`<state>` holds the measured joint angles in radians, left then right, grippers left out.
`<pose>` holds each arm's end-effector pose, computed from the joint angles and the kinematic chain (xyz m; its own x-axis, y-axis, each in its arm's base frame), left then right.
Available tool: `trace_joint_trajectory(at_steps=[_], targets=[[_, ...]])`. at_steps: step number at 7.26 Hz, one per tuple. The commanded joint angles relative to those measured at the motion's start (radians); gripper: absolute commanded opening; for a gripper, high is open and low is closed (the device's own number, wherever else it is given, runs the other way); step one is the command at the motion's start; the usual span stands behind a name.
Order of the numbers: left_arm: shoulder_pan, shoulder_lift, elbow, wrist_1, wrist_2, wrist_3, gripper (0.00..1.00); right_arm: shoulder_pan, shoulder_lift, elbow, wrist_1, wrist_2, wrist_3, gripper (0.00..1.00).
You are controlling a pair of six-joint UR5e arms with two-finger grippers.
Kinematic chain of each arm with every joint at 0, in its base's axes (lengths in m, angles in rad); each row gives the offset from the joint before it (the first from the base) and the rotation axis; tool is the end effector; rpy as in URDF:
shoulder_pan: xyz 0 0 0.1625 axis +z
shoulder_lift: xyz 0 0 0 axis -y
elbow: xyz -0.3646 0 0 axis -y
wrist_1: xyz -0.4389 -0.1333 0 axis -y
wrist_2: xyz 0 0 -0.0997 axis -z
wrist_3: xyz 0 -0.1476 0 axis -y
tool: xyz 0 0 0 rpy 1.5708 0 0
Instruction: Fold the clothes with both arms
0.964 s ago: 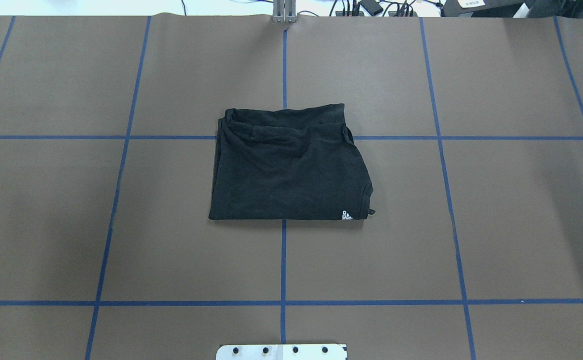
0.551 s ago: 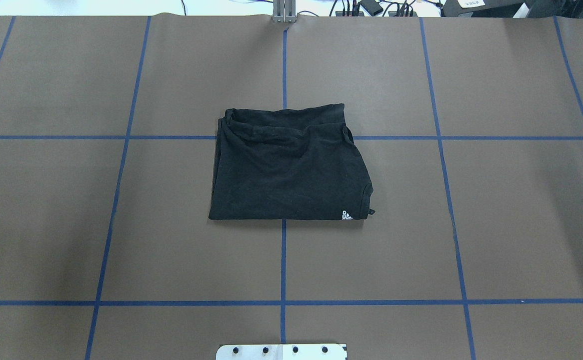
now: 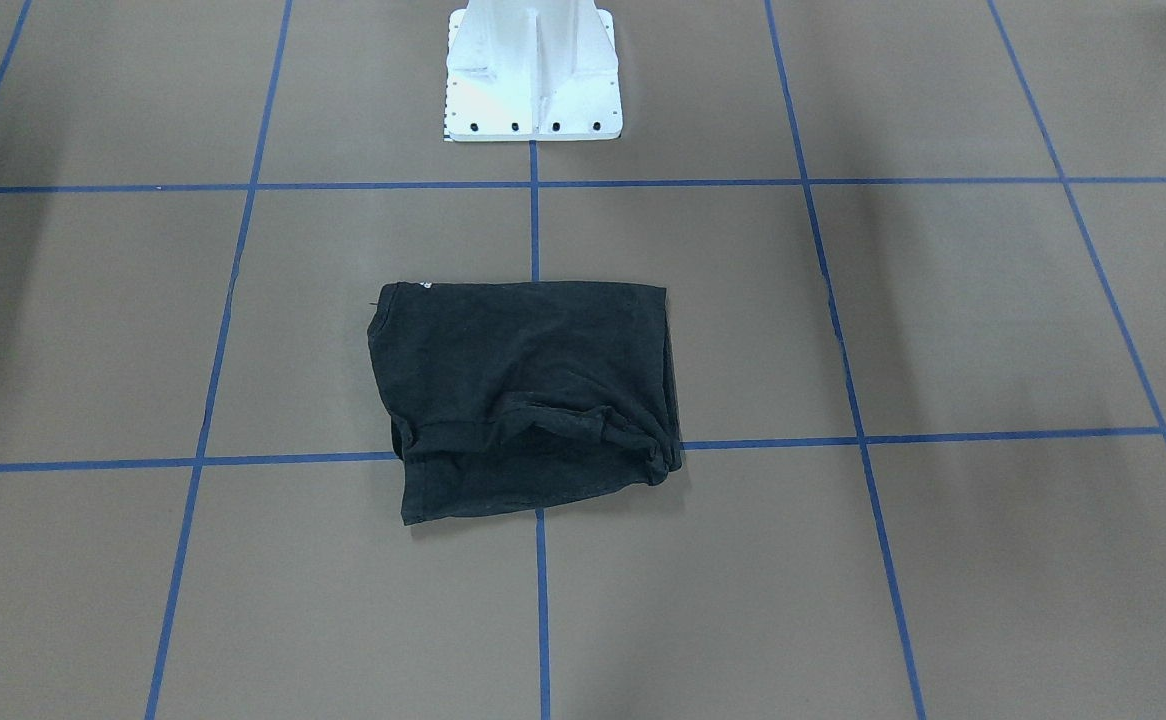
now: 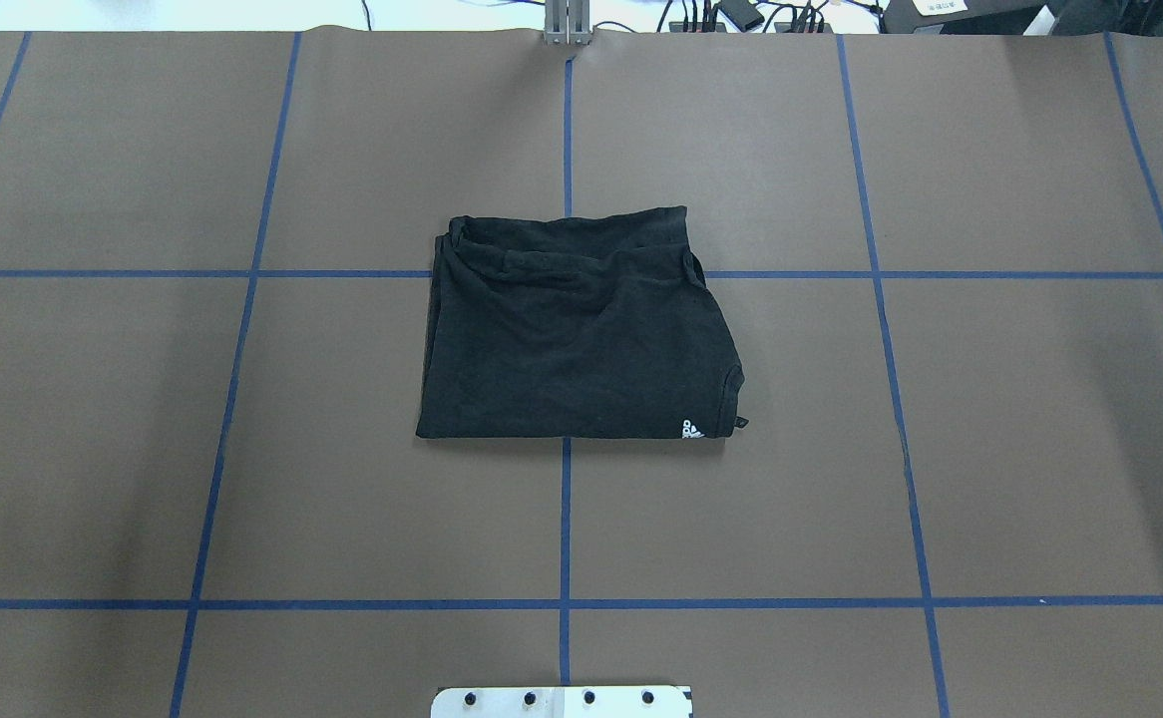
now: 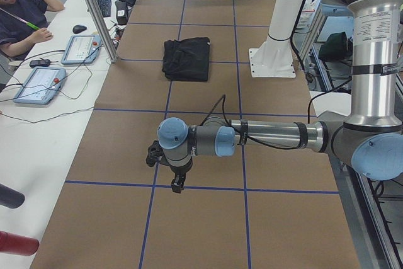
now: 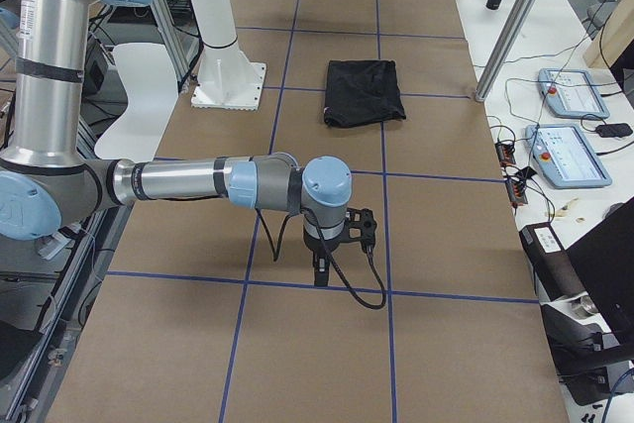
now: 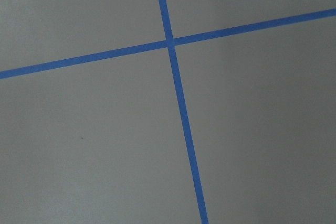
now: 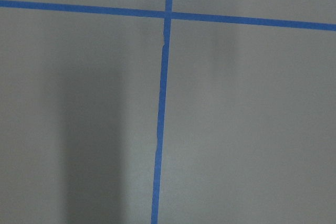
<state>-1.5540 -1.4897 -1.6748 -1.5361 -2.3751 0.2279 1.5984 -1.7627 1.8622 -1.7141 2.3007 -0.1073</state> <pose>-0.0184 -0.5081 0.6194 0.6719 0.2290 -0.7043 -0.1731 0.9732 0.1513 0.0476 -0.4608 0.5911 0.7428 -0.0575 0.6670 0.0523 0.9982 0.0278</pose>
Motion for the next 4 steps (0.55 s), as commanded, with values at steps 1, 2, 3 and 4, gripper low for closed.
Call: trace_joint_trajectory(at_steps=[1, 2, 3, 4], targets=[[-0.005, 0.000, 0.016, 0.010, 0.001, 0.010, 1.00, 0.000, -0.006, 0.000, 0.014, 0.002, 0.004, 1.00], [-0.011, 0.000, 0.006, 0.010, 0.001, 0.011, 1.00, 0.000, -0.006, 0.002, 0.014, 0.002, 0.009, 1.00], [-0.023, 0.003, -0.003, 0.007, 0.001, 0.011, 1.00, 0.000, -0.004, 0.002, 0.014, 0.002, 0.020, 1.00], [-0.023, 0.006, -0.016, 0.004, 0.002, 0.014, 1.00, 0.000, -0.004, 0.002, 0.014, 0.002, 0.020, 1.00]])
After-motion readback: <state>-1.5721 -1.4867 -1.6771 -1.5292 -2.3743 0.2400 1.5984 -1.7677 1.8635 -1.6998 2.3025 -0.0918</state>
